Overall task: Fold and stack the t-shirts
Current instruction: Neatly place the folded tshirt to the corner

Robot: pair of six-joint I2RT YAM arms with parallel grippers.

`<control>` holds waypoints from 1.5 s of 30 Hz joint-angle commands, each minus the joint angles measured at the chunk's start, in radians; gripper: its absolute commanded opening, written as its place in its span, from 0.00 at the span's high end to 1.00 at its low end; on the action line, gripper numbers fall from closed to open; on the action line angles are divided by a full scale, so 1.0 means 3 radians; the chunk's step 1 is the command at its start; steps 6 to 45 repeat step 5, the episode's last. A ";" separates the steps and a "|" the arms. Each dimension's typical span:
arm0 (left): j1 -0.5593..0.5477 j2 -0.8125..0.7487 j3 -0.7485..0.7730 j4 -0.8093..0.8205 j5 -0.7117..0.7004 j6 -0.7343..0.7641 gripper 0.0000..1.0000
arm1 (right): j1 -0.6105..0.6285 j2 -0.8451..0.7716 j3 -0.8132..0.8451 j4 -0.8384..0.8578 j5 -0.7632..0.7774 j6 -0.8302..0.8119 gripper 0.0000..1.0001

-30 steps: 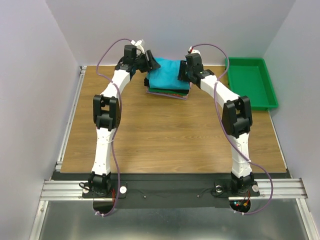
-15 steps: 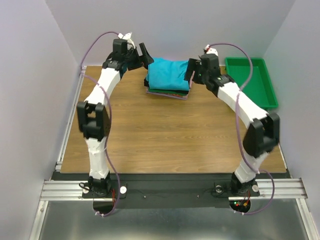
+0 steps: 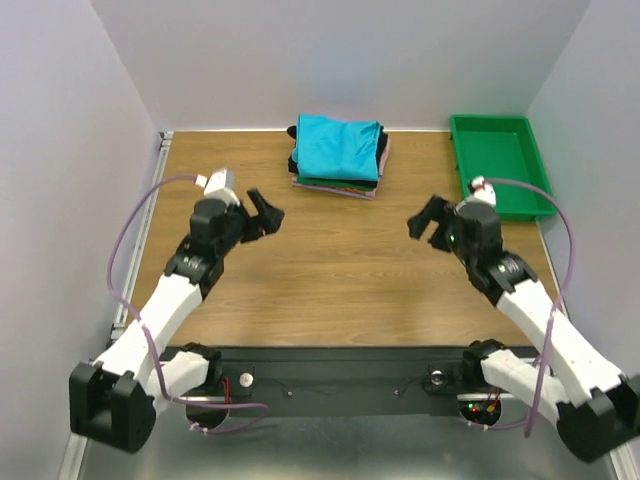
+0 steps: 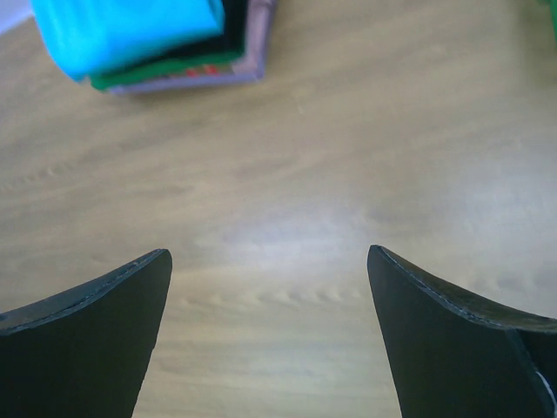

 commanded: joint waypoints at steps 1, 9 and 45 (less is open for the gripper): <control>-0.0006 -0.0508 -0.0411 0.0099 -0.0405 -0.0160 0.01 | -0.0017 -0.0668 -0.0451 0.0059 0.0052 0.0155 0.00; -0.0001 -0.0795 -0.0519 0.0012 -0.0810 -0.0145 0.02 | -0.0017 -0.1145 -0.0768 0.0054 0.0179 0.0140 0.00; -0.0001 -0.0795 -0.0519 0.0012 -0.0810 -0.0145 0.02 | -0.0017 -0.1145 -0.0768 0.0054 0.0179 0.0140 0.00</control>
